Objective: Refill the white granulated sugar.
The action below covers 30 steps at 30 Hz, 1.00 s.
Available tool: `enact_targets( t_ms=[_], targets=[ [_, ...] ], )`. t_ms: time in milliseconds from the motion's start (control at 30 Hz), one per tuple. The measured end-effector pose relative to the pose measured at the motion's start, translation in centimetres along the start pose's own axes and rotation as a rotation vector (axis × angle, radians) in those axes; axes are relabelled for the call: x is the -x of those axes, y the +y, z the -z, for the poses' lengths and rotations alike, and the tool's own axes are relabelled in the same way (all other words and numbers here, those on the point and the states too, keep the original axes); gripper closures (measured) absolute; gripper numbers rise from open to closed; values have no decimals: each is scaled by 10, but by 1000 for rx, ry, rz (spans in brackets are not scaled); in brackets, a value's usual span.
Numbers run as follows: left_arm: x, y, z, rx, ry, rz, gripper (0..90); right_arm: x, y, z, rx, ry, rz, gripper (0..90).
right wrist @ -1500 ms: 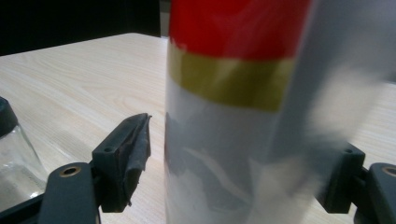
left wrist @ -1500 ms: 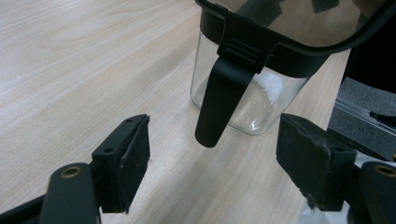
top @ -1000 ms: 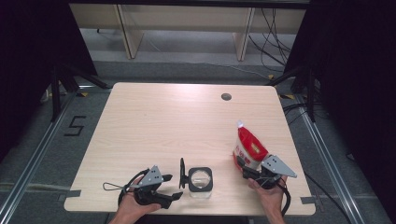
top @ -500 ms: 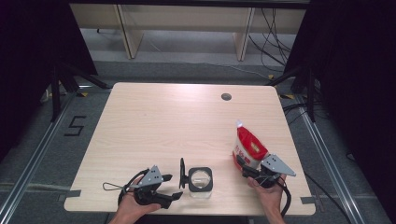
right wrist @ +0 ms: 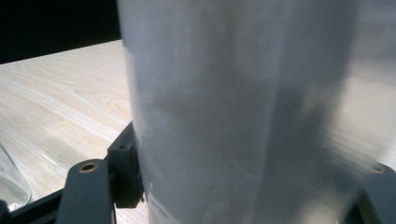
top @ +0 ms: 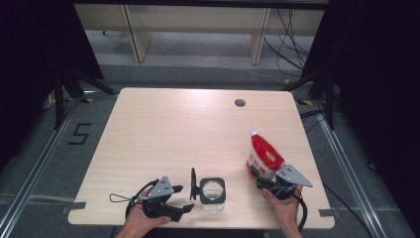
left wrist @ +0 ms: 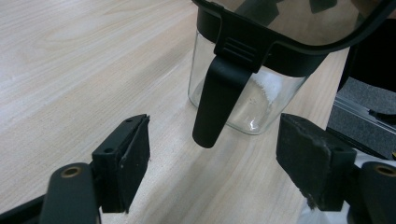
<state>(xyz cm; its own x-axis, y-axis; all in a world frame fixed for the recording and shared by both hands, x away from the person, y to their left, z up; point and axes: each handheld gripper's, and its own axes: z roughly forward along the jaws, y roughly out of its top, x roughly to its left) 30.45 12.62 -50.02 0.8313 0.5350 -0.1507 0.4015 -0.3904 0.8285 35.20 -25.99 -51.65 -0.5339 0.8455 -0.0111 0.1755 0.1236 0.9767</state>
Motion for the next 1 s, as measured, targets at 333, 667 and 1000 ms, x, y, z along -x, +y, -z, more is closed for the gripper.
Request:
enact_targets(
  t_ms=[333, 667, 1000],
  targets=[
    [1, 0, -1, 11, -2, 14, 256, 4, 0, -3, 8, 14, 9, 329],
    [2, 0, -3, 4, -4, 18, 256, 4, 1, -6, 17, 35, 11, 377],
    [2, 0, -1, 10, -5, 21, 257, -9, 5, -5, -2, -38, 11, 419]
  ],
)
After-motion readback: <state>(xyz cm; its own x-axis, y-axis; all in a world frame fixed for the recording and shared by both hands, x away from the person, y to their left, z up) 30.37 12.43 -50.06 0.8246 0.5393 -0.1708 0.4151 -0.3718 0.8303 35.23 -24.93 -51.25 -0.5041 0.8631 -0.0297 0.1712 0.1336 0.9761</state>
